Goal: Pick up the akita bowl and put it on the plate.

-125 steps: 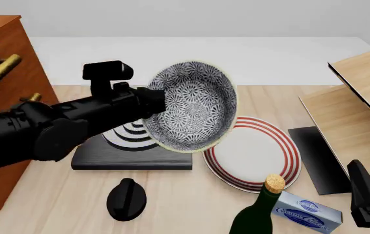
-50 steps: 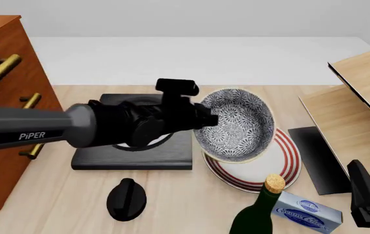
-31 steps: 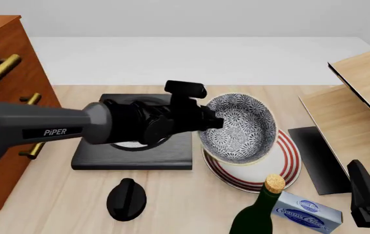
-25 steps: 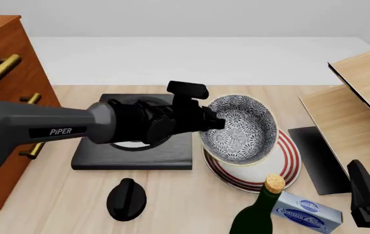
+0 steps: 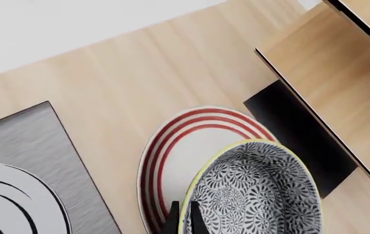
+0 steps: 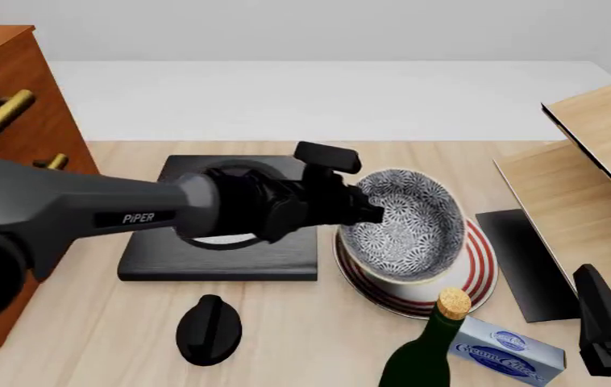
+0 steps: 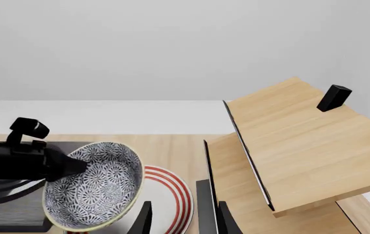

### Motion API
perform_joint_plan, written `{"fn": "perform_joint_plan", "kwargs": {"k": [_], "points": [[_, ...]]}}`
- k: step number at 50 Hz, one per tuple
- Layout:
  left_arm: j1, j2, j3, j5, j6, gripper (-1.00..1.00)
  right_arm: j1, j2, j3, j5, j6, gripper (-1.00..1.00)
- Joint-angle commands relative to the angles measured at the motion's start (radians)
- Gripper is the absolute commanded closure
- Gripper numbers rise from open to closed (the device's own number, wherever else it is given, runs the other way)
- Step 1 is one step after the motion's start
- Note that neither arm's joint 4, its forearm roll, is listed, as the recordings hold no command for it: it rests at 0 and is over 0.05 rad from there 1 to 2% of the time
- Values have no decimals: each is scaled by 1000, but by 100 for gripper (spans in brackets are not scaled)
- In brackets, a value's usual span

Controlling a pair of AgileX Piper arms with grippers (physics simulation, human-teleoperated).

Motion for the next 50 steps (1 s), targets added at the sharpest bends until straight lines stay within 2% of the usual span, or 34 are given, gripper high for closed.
{"fn": "perform_joint_plan", "kwargs": {"k": [1,50], "points": [[-10,31,-46,19,8,100,0,0,0,0,0,-100],[-14,100,-77,3,10,100,0,0,0,0,0,-100]]}}
